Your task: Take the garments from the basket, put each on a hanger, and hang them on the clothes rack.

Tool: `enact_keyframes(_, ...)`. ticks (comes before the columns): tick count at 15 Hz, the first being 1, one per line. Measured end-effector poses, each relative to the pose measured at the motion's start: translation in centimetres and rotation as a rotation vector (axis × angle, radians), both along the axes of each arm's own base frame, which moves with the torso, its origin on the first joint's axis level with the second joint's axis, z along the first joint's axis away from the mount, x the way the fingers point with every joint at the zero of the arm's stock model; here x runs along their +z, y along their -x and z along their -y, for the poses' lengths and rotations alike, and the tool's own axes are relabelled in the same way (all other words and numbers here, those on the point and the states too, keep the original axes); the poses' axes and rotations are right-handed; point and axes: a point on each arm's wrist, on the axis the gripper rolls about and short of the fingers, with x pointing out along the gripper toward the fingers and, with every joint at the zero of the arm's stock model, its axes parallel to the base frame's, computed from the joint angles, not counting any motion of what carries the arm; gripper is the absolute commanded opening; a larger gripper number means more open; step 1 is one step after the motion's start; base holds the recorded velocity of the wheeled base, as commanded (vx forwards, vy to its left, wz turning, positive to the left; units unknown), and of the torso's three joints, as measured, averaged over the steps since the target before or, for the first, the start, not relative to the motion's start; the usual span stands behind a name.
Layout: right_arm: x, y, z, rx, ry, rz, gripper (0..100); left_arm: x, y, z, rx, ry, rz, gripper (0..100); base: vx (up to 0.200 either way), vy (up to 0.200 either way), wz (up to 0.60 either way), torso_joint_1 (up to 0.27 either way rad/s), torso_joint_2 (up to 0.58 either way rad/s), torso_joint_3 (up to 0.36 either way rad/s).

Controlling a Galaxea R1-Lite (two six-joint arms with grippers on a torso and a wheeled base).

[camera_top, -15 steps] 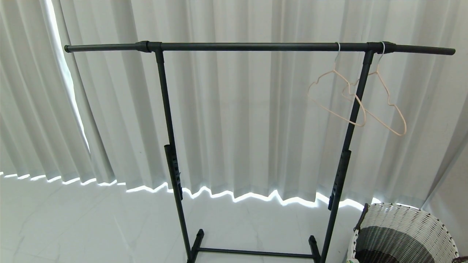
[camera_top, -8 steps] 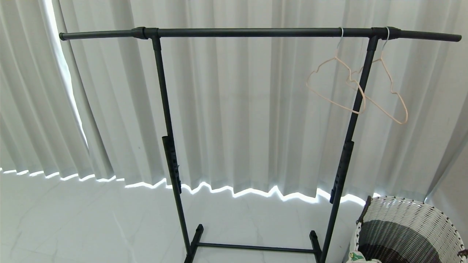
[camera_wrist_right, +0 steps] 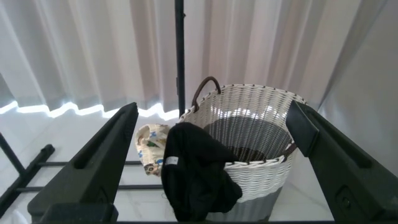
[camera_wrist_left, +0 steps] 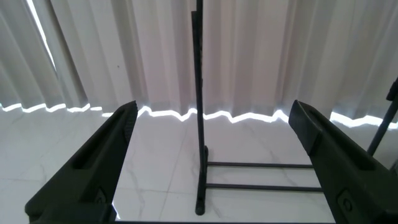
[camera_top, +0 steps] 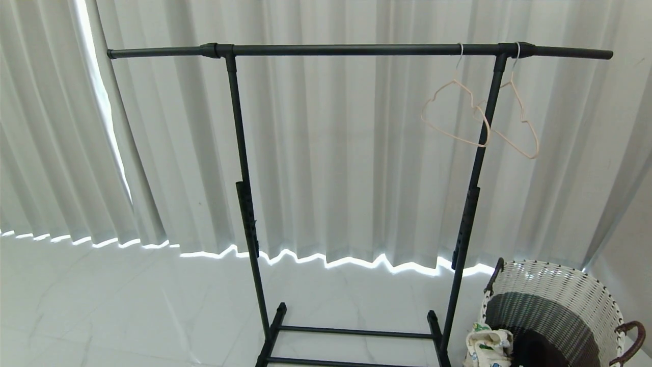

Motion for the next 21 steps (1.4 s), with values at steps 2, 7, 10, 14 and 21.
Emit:
enact_keyframes(2,0.0,0.0,0.0,0.003,0.002,-0.001,100,0.0,0.0,0.0,0.0,0.006,-0.001,100,0.0,0.0,0.0,0.0,0.0,0.0)
enact_keyframes(7,0.0,0.0,0.0,0.018,0.088,0.003,100,0.0,0.0,0.0,0.0,0.008,-0.001,100,0.0,0.0,0.0,0.0,0.0,0.0)
enact_keyframes(10,1.8,0.7,-0.3,0.131,0.082,0.043,100,0.0,0.0,0.0,0.0,0.008,-0.001,100,0.0,0.0,0.0,0.0,0.0,0.0)
enact_keyframes(14,5.7,2.2,-0.3,0.214,0.111,0.053,100,0.0,0.0,0.0,0.0,0.008,0.0,100,0.0,0.0,0.0,0.0,0.0,0.0)
enact_keyframes(21,10.7,-7.8,-0.7,0.272,0.257,-0.386,100,0.0,0.0,0.0,0.0,0.008,0.0,100,0.0,0.0,0.0,0.0,0.0,0.0)
